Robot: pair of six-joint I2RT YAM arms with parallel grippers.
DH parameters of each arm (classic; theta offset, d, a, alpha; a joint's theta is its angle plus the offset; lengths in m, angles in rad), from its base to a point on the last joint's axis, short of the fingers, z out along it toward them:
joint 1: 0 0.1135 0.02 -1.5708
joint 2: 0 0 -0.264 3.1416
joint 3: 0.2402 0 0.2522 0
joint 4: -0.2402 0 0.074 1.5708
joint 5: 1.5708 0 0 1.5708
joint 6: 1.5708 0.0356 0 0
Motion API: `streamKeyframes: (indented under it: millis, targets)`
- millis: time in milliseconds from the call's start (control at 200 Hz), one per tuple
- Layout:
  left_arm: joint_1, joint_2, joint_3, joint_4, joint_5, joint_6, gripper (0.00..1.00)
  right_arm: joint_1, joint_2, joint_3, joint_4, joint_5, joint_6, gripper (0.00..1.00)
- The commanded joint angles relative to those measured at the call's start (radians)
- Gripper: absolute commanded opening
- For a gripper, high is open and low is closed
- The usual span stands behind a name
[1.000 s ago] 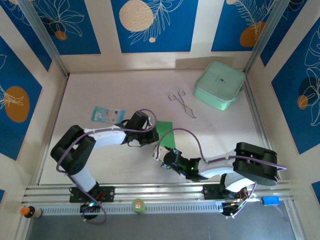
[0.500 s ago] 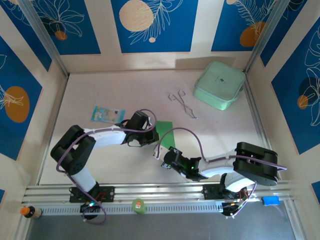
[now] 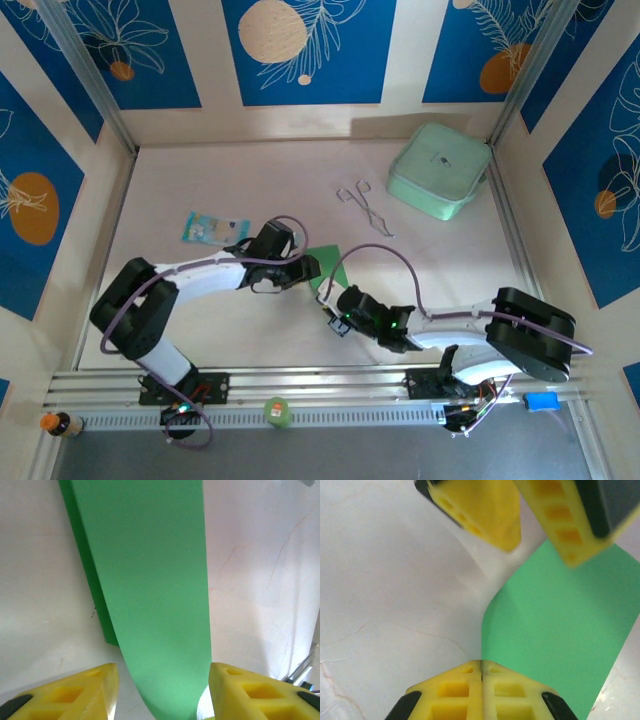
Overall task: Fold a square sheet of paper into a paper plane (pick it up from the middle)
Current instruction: Third fold the triangle at the center of the table.
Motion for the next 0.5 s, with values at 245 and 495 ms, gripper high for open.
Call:
streamKeyframes:
  millis: [245, 495]
  targets:
    - [0.028, -0.117, 0.057, -0.187, -0.156, 0.088, 0.58, -0.217, -0.064, 0.098, -0.194, -0.596, 0.246, 0.0]
    - [0.031, -0.102, 0.07, -0.148, -0.109, 0.096, 0.52, -0.289, -0.019, 0.149, -0.229, -0.765, 0.355, 0.0]
